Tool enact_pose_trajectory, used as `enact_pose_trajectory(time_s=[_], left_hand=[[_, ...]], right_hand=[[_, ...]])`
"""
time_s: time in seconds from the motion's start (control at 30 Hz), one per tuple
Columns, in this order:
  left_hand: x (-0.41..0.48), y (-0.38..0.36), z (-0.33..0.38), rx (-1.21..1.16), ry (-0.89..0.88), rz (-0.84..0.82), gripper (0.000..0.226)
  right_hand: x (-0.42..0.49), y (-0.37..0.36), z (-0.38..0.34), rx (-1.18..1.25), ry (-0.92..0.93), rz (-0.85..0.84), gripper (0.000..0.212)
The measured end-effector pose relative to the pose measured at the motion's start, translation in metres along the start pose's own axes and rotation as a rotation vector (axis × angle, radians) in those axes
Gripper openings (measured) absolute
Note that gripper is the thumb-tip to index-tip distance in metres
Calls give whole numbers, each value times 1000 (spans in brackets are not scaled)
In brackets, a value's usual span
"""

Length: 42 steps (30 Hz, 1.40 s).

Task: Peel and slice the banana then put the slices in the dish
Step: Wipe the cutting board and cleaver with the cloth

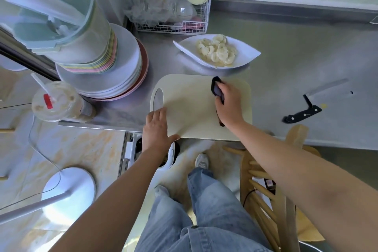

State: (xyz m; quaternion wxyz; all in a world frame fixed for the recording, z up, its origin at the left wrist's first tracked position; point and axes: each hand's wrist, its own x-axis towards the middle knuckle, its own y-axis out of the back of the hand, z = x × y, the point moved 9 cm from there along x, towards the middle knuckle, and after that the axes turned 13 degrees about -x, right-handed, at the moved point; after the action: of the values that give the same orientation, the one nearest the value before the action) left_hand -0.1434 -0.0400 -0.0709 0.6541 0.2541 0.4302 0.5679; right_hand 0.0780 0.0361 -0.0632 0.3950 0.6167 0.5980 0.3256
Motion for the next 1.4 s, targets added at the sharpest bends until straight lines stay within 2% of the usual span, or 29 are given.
enact_pose_trajectory(time_s=[0.07,0.13,0.2,0.3,0.33,0.4,0.47,0.53,0.6,0.67,0.73,0.77,0.83,0.87,0.93,1.0,1.1,1.13,1.2,1.3,1.37,1.4], left_hand=[[2,-1,1,-2,3,-3,95],[3,-2,1,-1,13,-3,95],[3,-2,-1,-12,25,3,94],[4,-2,-3,-21,19,21,92],[5,-2,-2,-15,15,23,92],[8,-3,-2,-15,13,24,92],[11,-2,-2,-48,20,31,93],[13,-2,-3,-77,34,30,94],[13,-4,-5,-84,38,23,95],[12,-4,-4,-89,22,17,93],[13,-2,-4,-132,1,-3,89],[14,1,-5,-170,-10,-14,85],[14,13,-6,-237,-74,14,69],[11,20,-8,-216,-122,56,57],[2,29,-15,-83,-167,85,40],[-5,21,-27,69,-138,-53,47],[-6,11,-31,267,-161,-211,63],[-5,12,-30,293,-174,-225,64],[-2,15,-29,290,-174,-235,64],[0,17,-34,182,-142,-293,66],[4,23,-41,3,-112,-285,62],[7,30,-44,-84,-107,-235,58]], right_hand=[[-10,-24,-4,-239,-11,-130,43],[-27,-35,-15,-325,72,-172,45],[-42,-36,-32,-247,254,-163,42],[-58,-41,-48,-68,480,-334,35],[-54,-37,-49,-17,475,-342,35],[-30,-20,-40,17,360,-188,39],[-10,-12,-21,-81,207,-77,42],[-15,-22,-17,-187,197,-138,43],[-41,-36,-31,-203,322,-237,41],[-69,-45,-46,-120,417,-359,37],[-77,-41,-51,14,375,-430,36],[-73,-34,-48,62,314,-386,37],[-57,-13,-32,35,202,-147,36],[-52,-7,-24,-42,152,-45,37],[-47,-10,-11,-247,48,-19,44],[-47,-22,1,-434,-52,-105,52],[-53,-29,-5,-469,-106,-112,54],[-57,-34,-16,-419,-64,-106,52],[-74,-50,-51,-303,138,-116,48],[-122,-76,-99,-196,498,-281,45],[-138,-79,-108,-132,584,-351,42],[-134,-73,-106,-88,543,-300,40]])
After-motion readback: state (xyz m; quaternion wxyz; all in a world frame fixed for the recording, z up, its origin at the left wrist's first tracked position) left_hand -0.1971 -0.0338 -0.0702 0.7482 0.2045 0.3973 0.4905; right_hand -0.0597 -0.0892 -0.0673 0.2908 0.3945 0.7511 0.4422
